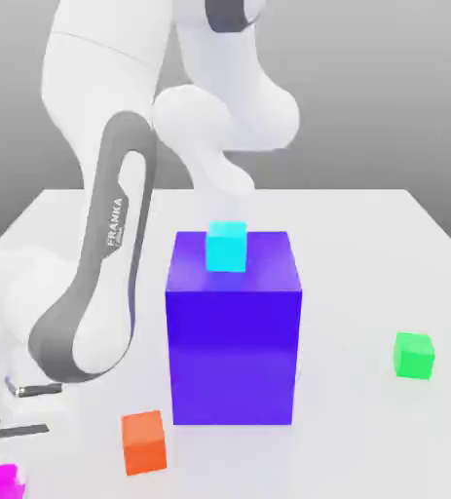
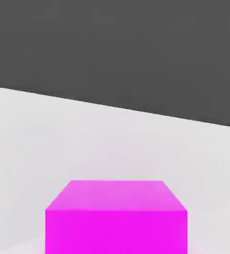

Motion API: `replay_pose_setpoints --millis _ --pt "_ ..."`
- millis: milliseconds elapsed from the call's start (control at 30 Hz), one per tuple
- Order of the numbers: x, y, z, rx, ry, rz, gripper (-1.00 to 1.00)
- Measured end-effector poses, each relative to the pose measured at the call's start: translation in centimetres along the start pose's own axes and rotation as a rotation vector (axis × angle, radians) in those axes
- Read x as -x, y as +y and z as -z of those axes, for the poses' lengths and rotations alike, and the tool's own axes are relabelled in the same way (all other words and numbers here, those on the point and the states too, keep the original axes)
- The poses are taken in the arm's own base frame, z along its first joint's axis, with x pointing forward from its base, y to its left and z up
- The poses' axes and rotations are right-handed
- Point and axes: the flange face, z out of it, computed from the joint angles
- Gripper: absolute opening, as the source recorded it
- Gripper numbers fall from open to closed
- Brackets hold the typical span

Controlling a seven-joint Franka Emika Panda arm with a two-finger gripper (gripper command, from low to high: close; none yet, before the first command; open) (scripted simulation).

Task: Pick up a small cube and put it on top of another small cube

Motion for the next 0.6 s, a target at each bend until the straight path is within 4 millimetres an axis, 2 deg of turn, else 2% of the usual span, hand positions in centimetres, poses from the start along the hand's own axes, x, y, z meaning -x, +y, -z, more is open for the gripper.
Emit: replay_pose_setpoints --millis 33,133,300,467,600 --pt "0.3 -0.6 1.1 -0.004 -0.005 0.008 -1.0" --pt "3.6 -7.2 1.3 -0.029 -0.039 0.104 -1.0" --pt "11.0 -17.4 1.7 -0.053 -0.083 0.286 -1.0" --pt "21.1 -25.8 3.0 -0.056 -0.104 0.501 -1.0" --pt "31.6 -30.8 4.5 -0.045 -0.095 0.713 -1.0"
